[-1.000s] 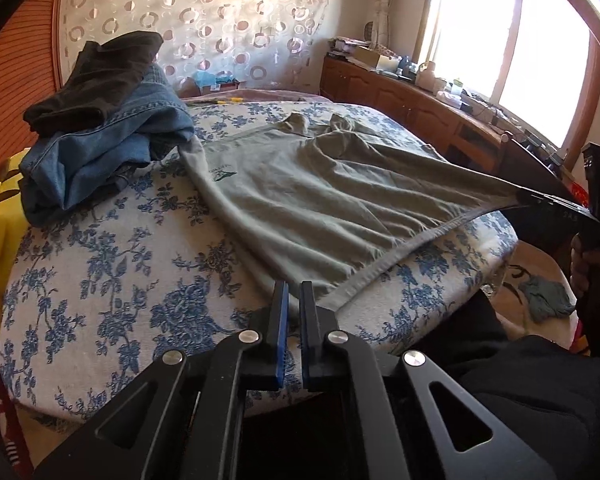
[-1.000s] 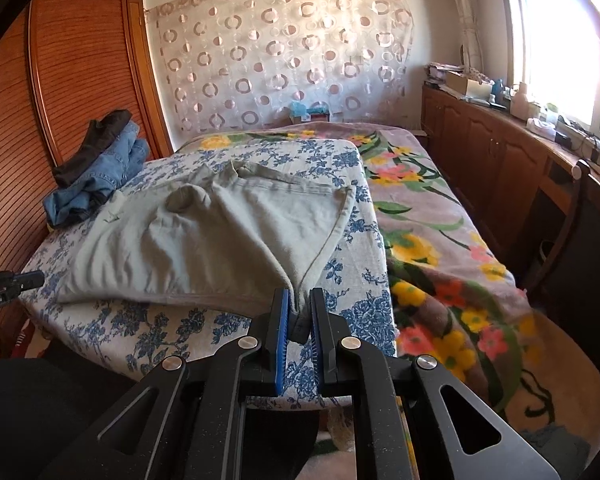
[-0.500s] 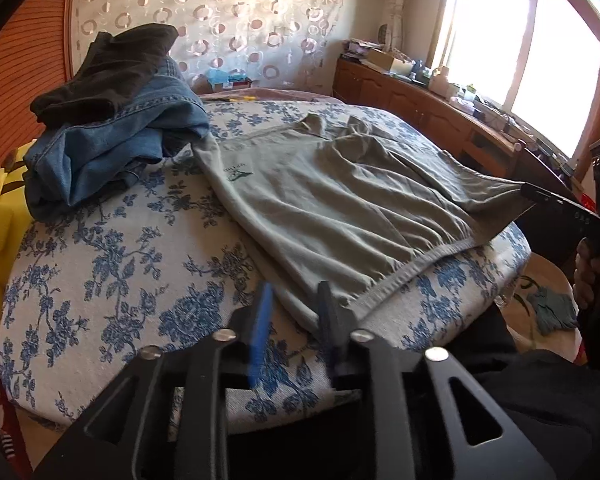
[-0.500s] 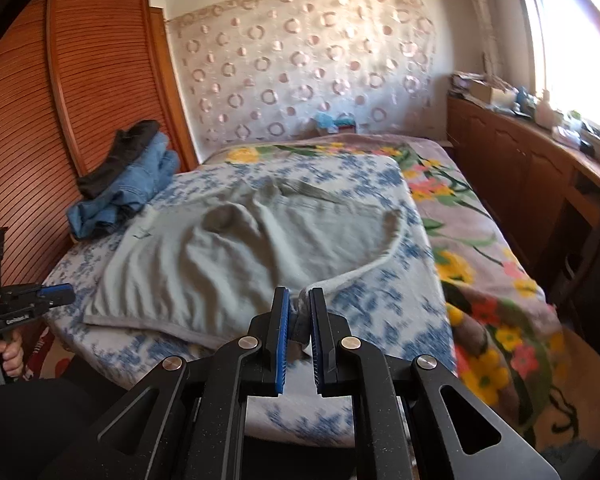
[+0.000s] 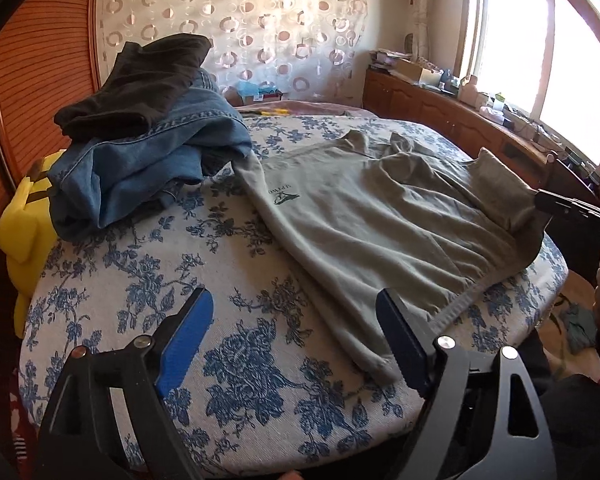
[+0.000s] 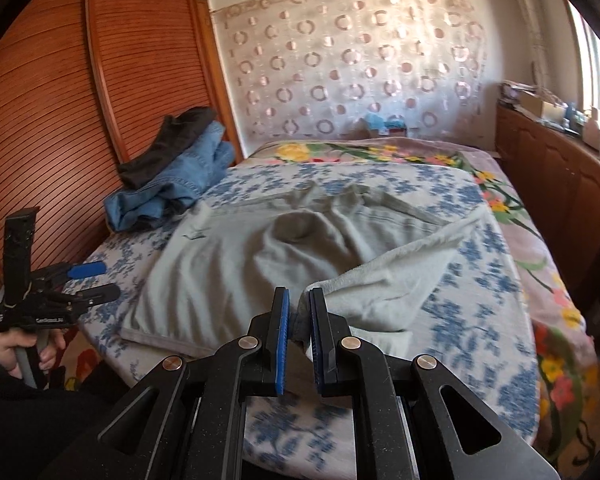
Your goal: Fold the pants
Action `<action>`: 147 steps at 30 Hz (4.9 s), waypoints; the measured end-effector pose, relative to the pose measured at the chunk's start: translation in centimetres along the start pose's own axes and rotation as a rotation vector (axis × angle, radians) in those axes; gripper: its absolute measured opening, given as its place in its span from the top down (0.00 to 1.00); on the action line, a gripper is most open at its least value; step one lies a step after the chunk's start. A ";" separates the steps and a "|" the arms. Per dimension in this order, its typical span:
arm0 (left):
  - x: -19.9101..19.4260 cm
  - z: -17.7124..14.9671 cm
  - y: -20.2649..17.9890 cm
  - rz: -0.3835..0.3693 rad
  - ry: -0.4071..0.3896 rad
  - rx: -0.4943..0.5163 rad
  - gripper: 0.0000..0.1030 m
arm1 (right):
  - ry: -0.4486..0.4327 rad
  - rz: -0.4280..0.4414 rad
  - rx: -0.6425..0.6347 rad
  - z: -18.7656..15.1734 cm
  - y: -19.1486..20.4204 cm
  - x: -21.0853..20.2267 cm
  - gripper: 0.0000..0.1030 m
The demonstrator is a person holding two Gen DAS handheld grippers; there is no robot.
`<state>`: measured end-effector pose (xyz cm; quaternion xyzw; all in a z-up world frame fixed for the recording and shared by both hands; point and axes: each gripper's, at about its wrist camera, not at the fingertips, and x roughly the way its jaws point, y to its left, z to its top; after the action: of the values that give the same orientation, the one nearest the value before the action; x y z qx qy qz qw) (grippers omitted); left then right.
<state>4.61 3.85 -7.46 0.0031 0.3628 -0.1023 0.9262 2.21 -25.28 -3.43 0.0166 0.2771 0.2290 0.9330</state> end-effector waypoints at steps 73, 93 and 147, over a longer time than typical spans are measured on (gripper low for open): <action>4.4 0.0 -5.1 -0.095 0.077 0.087 0.33 | 0.179 -0.126 -0.081 1.9 -4.0 11.0 0.81; 3.7 -0.3 -6.2 -0.170 0.085 0.120 0.64 | 0.122 -0.148 -0.090 1.3 -4.1 10.2 0.94; 1.0 -2.0 -1.2 -0.168 0.020 -0.020 0.94 | 0.102 0.066 -0.257 14.3 4.5 19.4 0.76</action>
<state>3.77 2.68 -9.58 -0.0358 0.3721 -0.1760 0.9107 22.19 -11.38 -0.50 -0.1056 0.2920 0.2934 0.9041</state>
